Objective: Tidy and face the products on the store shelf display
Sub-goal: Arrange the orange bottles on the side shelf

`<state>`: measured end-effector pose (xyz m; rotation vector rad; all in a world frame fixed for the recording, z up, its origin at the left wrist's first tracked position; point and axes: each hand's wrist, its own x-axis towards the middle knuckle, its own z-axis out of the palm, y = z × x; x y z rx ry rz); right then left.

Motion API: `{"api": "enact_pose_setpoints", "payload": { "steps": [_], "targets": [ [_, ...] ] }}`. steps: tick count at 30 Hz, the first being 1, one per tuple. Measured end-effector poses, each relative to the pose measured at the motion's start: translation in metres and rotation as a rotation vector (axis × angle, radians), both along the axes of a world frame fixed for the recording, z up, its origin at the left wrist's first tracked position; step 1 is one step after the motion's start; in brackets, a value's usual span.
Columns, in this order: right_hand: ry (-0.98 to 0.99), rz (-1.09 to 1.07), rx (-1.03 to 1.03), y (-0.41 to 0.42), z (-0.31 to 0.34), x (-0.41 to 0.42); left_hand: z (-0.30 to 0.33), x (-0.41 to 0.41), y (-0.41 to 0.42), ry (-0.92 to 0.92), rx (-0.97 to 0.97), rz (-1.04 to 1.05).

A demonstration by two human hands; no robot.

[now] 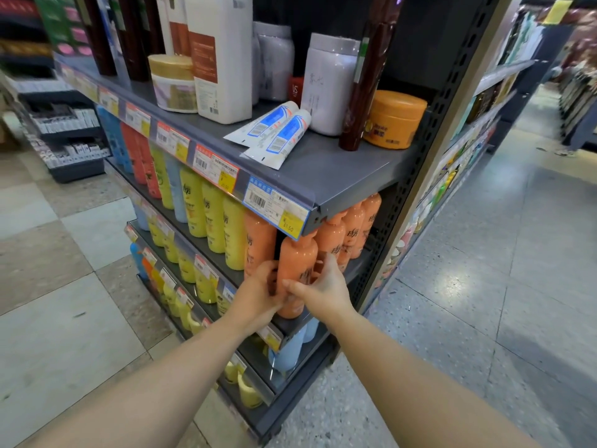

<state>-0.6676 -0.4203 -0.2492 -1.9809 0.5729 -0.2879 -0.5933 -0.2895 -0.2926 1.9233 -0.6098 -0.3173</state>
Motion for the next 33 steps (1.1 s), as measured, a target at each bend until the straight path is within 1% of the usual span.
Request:
{"api": "enact_pose_setpoints", "payload": {
  "steps": [4, 7, 10, 12, 15, 17, 19, 24, 29, 33],
  "targets": [
    [0.027, -0.012, -0.06, 0.004, -0.001, 0.006, -0.003, -0.005, 0.0, 0.049, -0.019, 0.056],
    [0.037, -0.118, -0.078, 0.015, -0.006, 0.012, -0.005, -0.003, -0.003, 0.025, 0.01, 0.07],
    [0.073, -0.213, -0.061, 0.022, -0.007, 0.013, -0.014, 0.001, -0.014, 0.045, 0.029, 0.1],
    [0.057, -0.182, -0.02, 0.017, -0.007, 0.012, -0.01, -0.003, -0.016, 0.067, -0.011, 0.117],
    [0.052, -0.041, 0.06, 0.004, -0.007, 0.008, -0.012, -0.003, -0.013, 0.046, -0.018, 0.135],
    [0.085, 0.002, 0.021, -0.002, -0.011, 0.01, -0.015, 0.0, -0.009, 0.065, -0.052, 0.106],
    [0.091, -0.002, -0.007, -0.003, -0.014, 0.011, -0.018, 0.001, -0.007, 0.076, -0.047, 0.104],
    [0.052, -0.03, 0.019, 0.002, -0.02, 0.013, -0.025, -0.004, -0.009, 0.144, 0.005, 0.144],
    [0.034, -0.024, 0.045, 0.006, -0.02, 0.013, -0.022, -0.004, -0.008, 0.078, 0.008, 0.147],
    [0.052, -0.005, 0.025, 0.002, -0.012, 0.006, -0.021, -0.004, -0.008, 0.061, 0.049, 0.136]
  ]
}}
